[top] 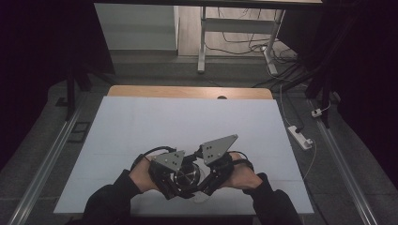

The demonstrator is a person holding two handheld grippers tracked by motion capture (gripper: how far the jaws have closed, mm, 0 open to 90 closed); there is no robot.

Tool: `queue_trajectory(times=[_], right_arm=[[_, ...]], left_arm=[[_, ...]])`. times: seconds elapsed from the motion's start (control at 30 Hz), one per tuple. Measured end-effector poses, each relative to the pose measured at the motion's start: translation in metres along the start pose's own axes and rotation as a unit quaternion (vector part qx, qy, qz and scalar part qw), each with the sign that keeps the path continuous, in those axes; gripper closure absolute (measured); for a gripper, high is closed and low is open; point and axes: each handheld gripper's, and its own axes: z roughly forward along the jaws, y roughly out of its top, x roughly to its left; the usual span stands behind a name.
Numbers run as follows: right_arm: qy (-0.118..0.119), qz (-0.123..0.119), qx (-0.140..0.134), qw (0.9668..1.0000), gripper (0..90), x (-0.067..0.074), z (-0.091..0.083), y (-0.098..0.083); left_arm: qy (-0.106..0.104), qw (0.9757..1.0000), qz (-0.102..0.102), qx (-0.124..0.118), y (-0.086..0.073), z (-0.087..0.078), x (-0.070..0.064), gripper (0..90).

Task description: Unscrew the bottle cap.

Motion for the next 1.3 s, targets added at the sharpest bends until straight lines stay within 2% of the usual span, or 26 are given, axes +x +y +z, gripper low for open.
queue_trajectory(times=[0.07, 0.2, 0.3, 0.4, 0.47, 0.53, 0.6, 0.7, 0.77, 0.93, 1.07, 1.13, 1.3], right_arm=[[-0.012, 0.008, -0.008, 0.9999, 17.0, 0.0, -0.003, 0.001], [-0.046, 0.017, -0.003, 0.9988, 16.9, -0.001, -0.01, 0.002], [-0.067, 0.025, -0.006, 0.9974, 16.1, -0.002, -0.015, 0.002], [-0.087, 0.025, 0.0, 0.9959, 15.2, 0.0, -0.018, 0.004], [-0.087, 0.016, 0.012, 0.996, 15.1, 0.002, -0.015, 0.004], [-0.077, 0.015, 0.017, 0.9968, 15.0, 0.002, -0.009, 0.003], [-0.077, 0.011, 0.035, 0.9964, 15.9, 0.003, -0.004, 0.002], [-0.071, 0.011, 0.035, 0.9968, 17.3, 0.003, -0.002, 0.001], [-0.08, 0.005, 0.03, 0.9963, 17.9, 0.004, -0.003, 0.001], [-0.073, 0.028, -0.005, 0.9969, 18.1, 0.002, -0.009, 0.002], [-0.082, 0.033, -0.016, 0.996, 18.1, 0.002, -0.011, 0.003], [-0.081, 0.043, -0.027, 0.9955, 18.1, 0.001, -0.013, 0.003], [-0.099, 0.047, -0.036, 0.9933, 18.0, -0.001, -0.019, 0.003]], left_arm=[[0.011, 0.9999, -0.004, 0.003, 0.001, -0.004, 0.0, 15.8], [0.034, 0.9993, -0.016, 0.0, 0.001, -0.01, 0.003, 15.9], [0.054, 0.9981, -0.025, 0.012, 0.001, -0.011, 0.006, 15.9], [0.057, 0.9978, -0.026, 0.023, 0.001, -0.01, 0.008, 15.9], [0.051, 0.998, -0.02, 0.031, 0.003, -0.009, 0.006, 15.9], [0.051, 0.9978, -0.013, 0.04, 0.006, -0.008, 0.003, 15.9], [0.053, 0.9973, -0.005, 0.05, 0.009, -0.006, 0.001, 15.9], [0.055, 0.9971, -0.003, 0.053, 0.009, -0.005, 0.0, 15.9], [0.053, 0.9973, -0.004, 0.05, 0.009, -0.005, 0.001, 15.9], [0.057, 0.9972, -0.006, 0.048, 0.008, -0.007, 0.001, 15.9], [0.065, 0.9966, -0.007, 0.05, 0.009, -0.007, 0.001, 15.9], [0.069, 0.9962, -0.01, 0.053, 0.007, -0.007, 0.002, 15.9], [0.078, 0.9951, -0.018, 0.057, 0.005, -0.008, 0.005, 15.9]])
